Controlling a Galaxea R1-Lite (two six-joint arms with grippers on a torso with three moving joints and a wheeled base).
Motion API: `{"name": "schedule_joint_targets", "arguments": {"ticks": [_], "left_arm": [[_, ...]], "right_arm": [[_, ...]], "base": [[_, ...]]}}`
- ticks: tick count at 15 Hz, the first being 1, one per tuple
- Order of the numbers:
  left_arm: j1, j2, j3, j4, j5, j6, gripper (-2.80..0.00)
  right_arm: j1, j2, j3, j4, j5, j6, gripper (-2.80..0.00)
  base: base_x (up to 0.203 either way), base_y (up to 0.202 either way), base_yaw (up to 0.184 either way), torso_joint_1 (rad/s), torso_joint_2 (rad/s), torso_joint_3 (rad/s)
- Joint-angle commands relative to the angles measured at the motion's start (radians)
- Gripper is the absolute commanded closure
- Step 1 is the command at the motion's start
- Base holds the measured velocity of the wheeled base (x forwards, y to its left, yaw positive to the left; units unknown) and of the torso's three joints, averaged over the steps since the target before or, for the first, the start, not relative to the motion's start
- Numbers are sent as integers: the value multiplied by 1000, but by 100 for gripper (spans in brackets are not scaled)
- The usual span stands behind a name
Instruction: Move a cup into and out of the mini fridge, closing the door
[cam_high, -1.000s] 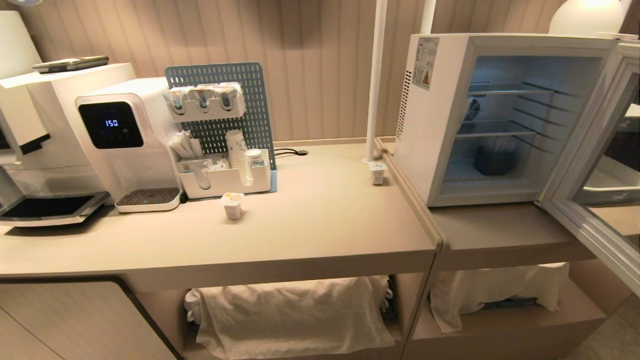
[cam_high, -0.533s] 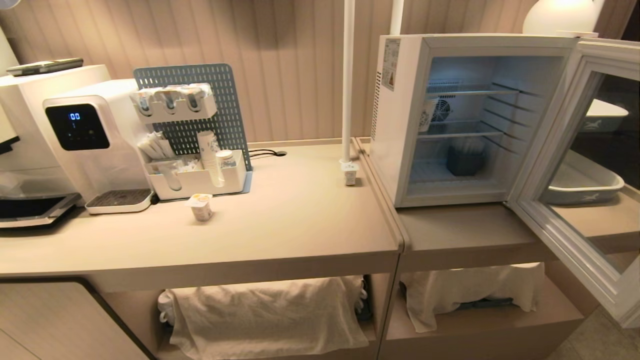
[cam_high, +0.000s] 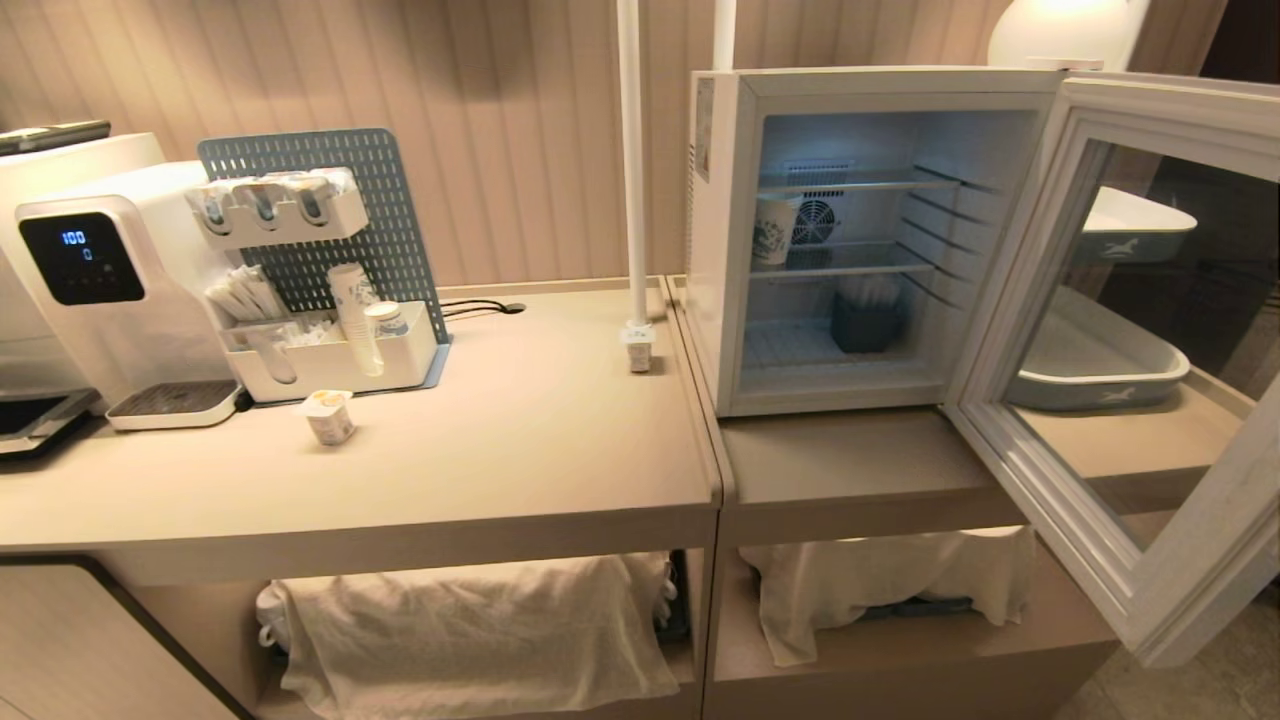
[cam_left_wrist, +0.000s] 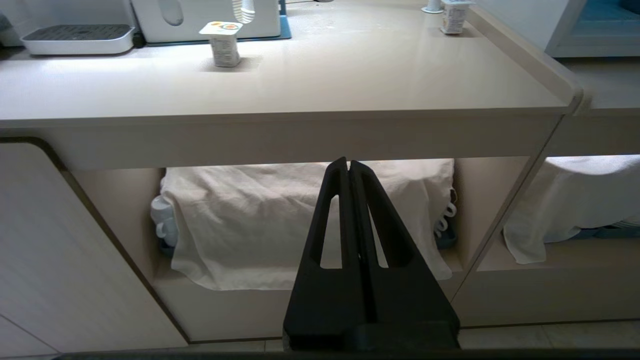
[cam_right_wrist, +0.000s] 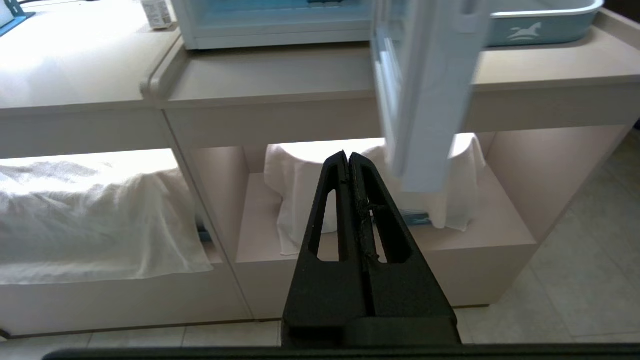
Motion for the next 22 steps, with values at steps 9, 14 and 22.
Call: {"name": "schedule_joint_targets", "arguments": {"ticks": [9,14,22], "left_arm": [[0,2,2,0,0,-1,0],[0,2,2,0,0,-1,0],[0,2,2,0,0,-2,0]], "right_arm": [[0,1,0,0,0,0,0],[0,1,0,0,0,1,0],[0,1,0,2,0,1,0]], "base": [[0,-195,0,3,3,2],[0,-194,-4,3,4,4],[0,-194,-2,1,2,2]]}}
